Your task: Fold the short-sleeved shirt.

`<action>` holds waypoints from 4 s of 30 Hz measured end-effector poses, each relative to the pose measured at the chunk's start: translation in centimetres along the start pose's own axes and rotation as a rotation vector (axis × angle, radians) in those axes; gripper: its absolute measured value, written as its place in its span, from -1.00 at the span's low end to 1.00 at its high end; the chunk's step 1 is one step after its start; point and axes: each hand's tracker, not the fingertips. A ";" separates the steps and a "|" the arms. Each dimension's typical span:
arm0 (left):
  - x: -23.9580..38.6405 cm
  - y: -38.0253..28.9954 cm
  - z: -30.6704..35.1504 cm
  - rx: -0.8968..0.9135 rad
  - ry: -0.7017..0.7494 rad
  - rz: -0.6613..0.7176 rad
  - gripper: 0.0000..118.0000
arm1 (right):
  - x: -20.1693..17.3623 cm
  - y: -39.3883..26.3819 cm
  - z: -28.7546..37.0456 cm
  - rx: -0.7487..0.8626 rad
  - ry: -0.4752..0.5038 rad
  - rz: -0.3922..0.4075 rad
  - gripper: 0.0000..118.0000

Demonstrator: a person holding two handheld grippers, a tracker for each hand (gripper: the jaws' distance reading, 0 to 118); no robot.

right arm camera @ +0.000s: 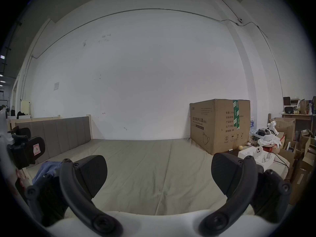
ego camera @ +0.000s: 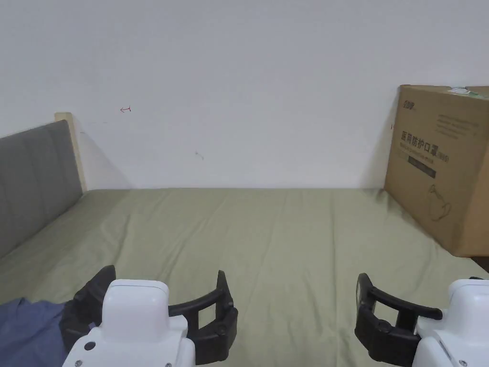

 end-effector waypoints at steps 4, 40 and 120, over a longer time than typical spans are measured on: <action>1.5 0.6 0.0 0.049 0.075 -0.293 1.00 | 0.4 -0.4 -0.2 0.024 -0.030 -0.110 1.00; 2.0 0.8 0.7 0.040 0.046 -0.080 1.00 | -1.4 -1.7 0.4 0.062 0.001 0.082 1.00; -36.4 -15.8 -23.7 -1.055 0.183 0.406 0.92 | -11.6 -4.6 -10.0 -0.294 0.367 0.093 -1.00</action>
